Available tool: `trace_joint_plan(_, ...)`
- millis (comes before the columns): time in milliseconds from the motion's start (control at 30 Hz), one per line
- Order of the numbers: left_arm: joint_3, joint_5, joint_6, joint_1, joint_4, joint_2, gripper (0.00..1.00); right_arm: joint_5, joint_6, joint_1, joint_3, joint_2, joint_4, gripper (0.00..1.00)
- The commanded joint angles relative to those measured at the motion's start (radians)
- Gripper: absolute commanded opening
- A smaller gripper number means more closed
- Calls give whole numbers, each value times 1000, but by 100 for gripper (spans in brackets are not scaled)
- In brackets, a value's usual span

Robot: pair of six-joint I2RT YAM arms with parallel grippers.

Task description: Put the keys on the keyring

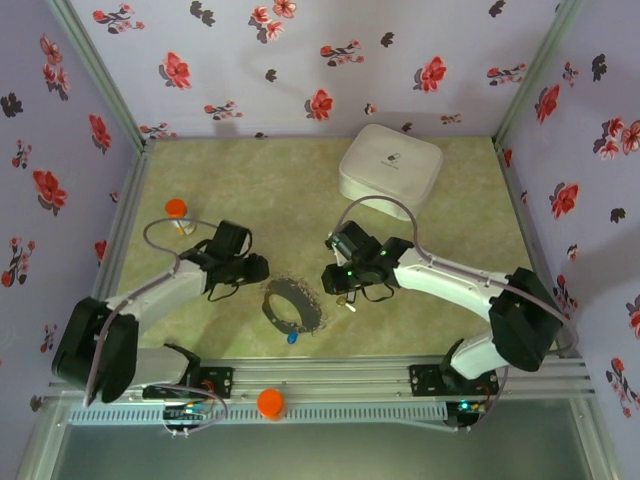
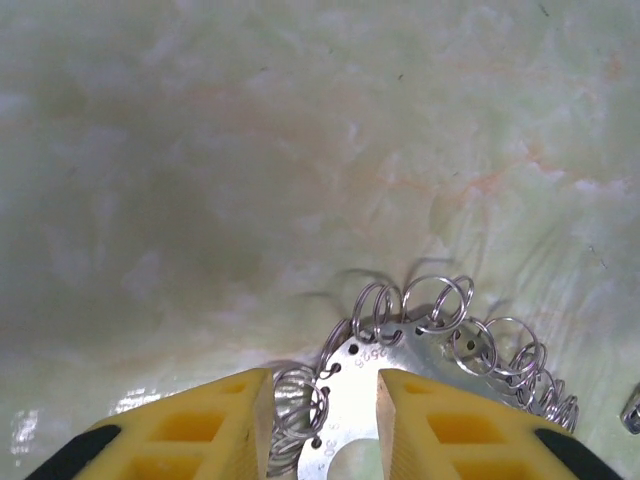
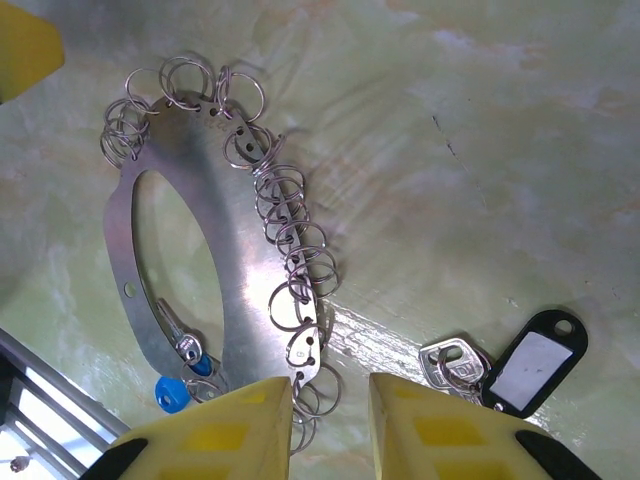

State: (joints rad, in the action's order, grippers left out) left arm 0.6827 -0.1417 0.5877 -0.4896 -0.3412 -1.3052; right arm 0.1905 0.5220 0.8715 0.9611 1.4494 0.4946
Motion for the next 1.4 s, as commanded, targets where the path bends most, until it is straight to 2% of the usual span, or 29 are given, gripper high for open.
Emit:
trace_joint_plan(0, 27, -57, -111, 11, -61, -33, 32, 15, -14, -14, -34, -41, -11, 26)
trace_joint_plan(267, 89, -105, -146, 27, -73, -143, 33, 36, -25, -21, -40, -45, -5, 26)
trace_joint_plan(433, 80, -164, -139, 32, -41, -173, 27, 40, -19, -22, -56, -52, -10, 26)
trace_joint_plan(733, 77, -169, -135, 40, -29, -202, 24, 42, -17, -22, -62, -57, -7, 25)
trace_joint_plan(1167, 65, -185, -132, 45, 7, -229, 15, 41, -10, -21, -76, -90, -4, 24)
trace_joint_plan(1367, 64, -185, -134, 45, 14, -238, 6, 36, -4, -22, -85, -108, -2, 24)
